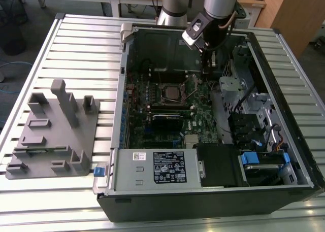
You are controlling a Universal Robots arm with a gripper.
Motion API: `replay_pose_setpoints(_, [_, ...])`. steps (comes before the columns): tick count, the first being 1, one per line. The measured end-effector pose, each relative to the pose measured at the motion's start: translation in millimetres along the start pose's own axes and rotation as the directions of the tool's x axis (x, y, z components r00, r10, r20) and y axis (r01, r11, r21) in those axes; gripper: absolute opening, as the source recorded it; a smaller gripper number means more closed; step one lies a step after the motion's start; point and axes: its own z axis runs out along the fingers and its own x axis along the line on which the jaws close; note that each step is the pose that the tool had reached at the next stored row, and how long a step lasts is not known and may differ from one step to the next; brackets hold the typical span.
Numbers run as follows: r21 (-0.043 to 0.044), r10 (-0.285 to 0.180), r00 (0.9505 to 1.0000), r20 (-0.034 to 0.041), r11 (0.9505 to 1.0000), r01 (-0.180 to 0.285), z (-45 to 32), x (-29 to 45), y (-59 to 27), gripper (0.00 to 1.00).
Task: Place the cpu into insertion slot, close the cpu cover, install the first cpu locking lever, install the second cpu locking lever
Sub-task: 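Close the cpu cover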
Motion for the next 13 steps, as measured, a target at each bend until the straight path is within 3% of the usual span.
replay_pose_setpoints(6, [0.0000,0.000,1.0000,-0.0001,1.0000,0.000,9.9,0.3,-0.3,0.11])
replay_pose_setpoints(13, [-0.0001,0.000,1.0000,0.0000,1.0000,0.000,11.5,0.3,-0.3,0.11])
